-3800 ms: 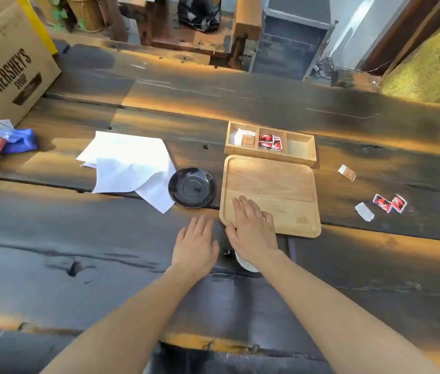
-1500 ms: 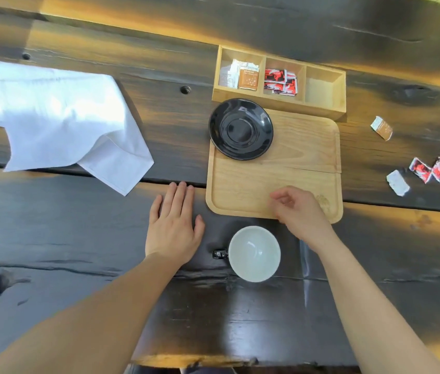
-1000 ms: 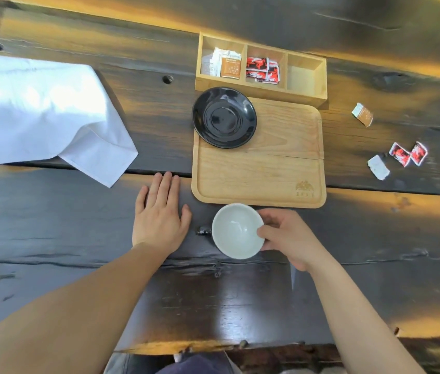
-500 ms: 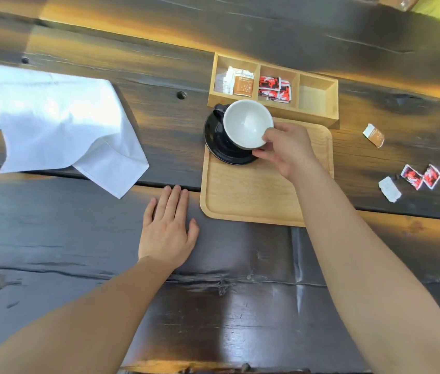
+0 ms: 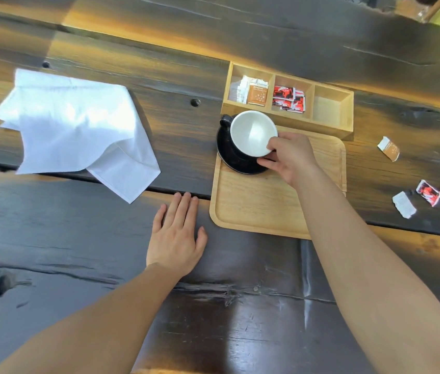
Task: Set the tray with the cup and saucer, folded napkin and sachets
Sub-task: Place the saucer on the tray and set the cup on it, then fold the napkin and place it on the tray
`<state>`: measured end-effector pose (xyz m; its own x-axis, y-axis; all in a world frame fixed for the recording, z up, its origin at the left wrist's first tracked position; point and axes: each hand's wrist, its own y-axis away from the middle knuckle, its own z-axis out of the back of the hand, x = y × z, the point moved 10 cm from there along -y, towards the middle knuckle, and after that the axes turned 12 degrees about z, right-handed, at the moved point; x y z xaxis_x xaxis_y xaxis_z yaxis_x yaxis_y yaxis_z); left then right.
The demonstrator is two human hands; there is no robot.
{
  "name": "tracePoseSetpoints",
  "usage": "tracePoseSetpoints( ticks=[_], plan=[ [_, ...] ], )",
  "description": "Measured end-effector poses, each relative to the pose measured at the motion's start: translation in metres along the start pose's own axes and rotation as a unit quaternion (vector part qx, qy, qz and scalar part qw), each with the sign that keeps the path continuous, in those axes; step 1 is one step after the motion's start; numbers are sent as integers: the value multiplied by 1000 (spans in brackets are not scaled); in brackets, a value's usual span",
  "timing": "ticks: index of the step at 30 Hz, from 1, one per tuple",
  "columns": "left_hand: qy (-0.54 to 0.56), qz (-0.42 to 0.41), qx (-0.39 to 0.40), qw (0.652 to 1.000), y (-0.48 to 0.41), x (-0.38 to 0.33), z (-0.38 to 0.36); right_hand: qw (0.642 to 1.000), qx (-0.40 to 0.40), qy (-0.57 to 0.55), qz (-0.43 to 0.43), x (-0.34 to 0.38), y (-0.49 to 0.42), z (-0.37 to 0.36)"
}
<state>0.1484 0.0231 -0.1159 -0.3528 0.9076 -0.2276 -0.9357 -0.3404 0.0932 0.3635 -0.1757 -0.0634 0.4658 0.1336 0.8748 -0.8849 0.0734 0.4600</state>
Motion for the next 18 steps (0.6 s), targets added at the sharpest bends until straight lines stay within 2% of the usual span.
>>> tracePoseSetpoints(
  ticks=[4, 6, 8, 10, 12, 14, 16, 18],
  plan=[
    [6, 0, 3, 1000, 0, -1, 0, 999, -15, 27, 21, 3, 5, 4],
    [11, -1, 5, 1000, 0, -2, 0, 988, -67, 113, 83, 16, 13, 16],
    [19, -1, 9, 1000, 0, -2, 2, 944, -131, 236, 190, 40, 35, 24],
    [33, 0, 17, 999, 0, -3, 6, 901, -148, 302, 274, 57, 65, 10],
    [63, -1, 30, 998, -1, -3, 12, 898, -103, 292, 312, 55, 86, -21],
    [143, 1, 39, 989, -1, 1, 20, 902, -4, 297, 314, 40, 98, -69],
    [276, 27, 56, 959, -1, 19, 33, 889, 100, 338, 292, 15, 105, -123],
    [352, 79, 54, 931, 0, 55, 48, 877, 146, 366, 274, -7, 107, -168]
  ],
)
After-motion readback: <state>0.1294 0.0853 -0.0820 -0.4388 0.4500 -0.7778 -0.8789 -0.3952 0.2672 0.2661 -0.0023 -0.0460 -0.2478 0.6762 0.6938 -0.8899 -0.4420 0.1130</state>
